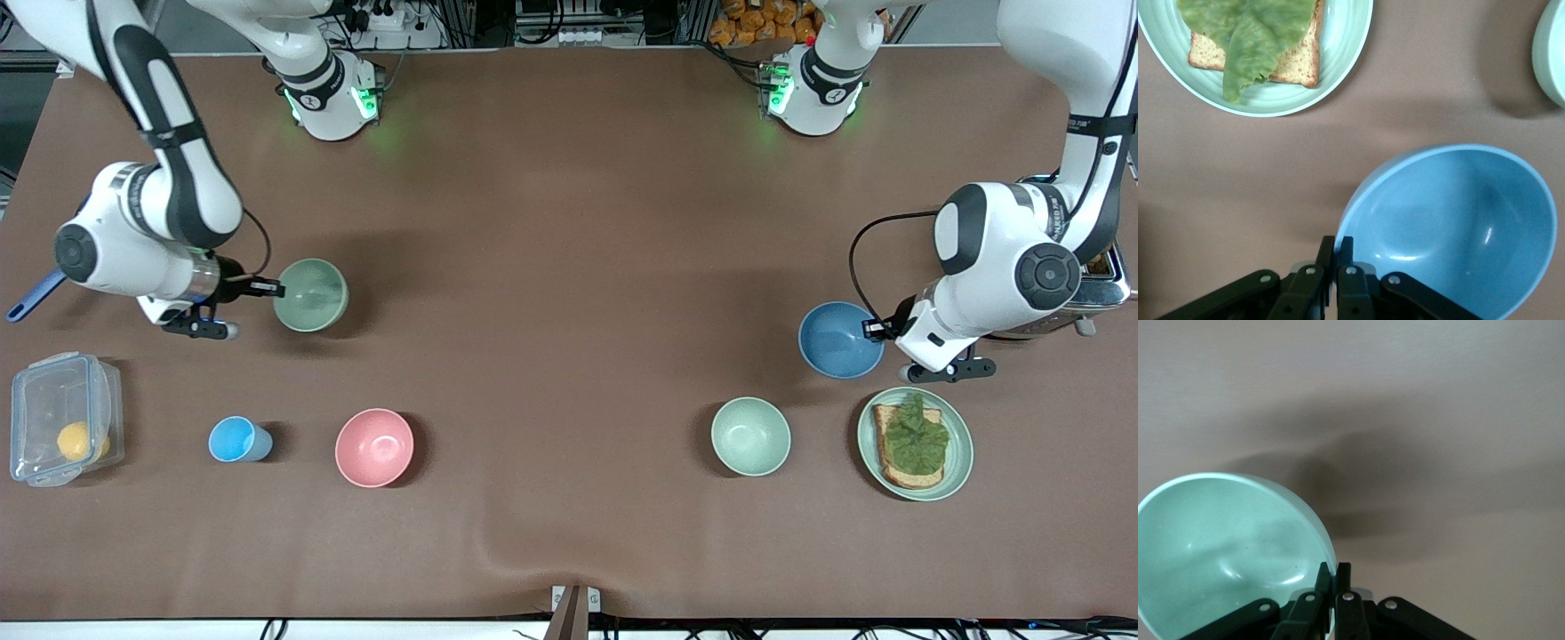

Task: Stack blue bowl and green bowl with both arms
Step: 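Carry the green bowl with the right gripper toward the table middle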

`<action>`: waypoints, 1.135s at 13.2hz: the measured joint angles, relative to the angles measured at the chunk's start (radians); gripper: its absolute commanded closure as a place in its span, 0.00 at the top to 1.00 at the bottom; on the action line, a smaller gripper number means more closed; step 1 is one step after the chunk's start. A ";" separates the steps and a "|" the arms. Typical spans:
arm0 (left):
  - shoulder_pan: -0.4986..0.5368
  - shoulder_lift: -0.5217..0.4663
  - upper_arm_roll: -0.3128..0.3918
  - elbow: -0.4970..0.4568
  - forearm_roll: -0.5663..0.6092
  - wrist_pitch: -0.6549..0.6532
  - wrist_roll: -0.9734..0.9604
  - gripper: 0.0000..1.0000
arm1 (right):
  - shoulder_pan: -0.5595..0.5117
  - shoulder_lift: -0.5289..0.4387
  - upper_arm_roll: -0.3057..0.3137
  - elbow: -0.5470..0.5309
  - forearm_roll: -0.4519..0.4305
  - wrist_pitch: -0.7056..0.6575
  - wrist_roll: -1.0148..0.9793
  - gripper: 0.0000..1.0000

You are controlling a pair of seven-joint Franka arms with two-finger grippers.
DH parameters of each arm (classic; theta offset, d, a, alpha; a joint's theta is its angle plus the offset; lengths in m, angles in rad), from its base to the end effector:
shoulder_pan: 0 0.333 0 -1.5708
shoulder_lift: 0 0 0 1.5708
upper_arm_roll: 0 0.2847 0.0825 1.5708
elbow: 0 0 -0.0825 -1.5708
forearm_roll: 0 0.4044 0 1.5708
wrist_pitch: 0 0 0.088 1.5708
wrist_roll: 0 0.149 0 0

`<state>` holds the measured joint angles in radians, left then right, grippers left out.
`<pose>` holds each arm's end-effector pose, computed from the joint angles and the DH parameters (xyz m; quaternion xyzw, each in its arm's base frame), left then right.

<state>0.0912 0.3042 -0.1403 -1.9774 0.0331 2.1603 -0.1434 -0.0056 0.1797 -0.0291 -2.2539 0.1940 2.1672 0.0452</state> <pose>0.5933 -0.0276 0.2217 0.9975 0.0390 -0.0594 0.0022 0.5046 -0.0038 0.1788 -0.9833 0.1040 0.1324 0.0689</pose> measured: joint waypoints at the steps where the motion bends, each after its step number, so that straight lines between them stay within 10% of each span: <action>1: 0.000 0.000 -0.002 0.003 0.000 -0.002 0.000 0.00 | 0.037 -0.012 0.004 0.000 0.002 -0.006 0.070 0.00; 15: -0.008 0.001 -0.020 0.035 0.000 -0.044 0.001 0.00 | 0.597 -0.006 0.024 0.021 0.242 0.246 0.904 0.00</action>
<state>0.0829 0.3047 -0.1600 -1.9420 0.0331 2.1160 -0.1426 0.5912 0.1740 -0.0056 -2.2332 0.4359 2.4131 0.9493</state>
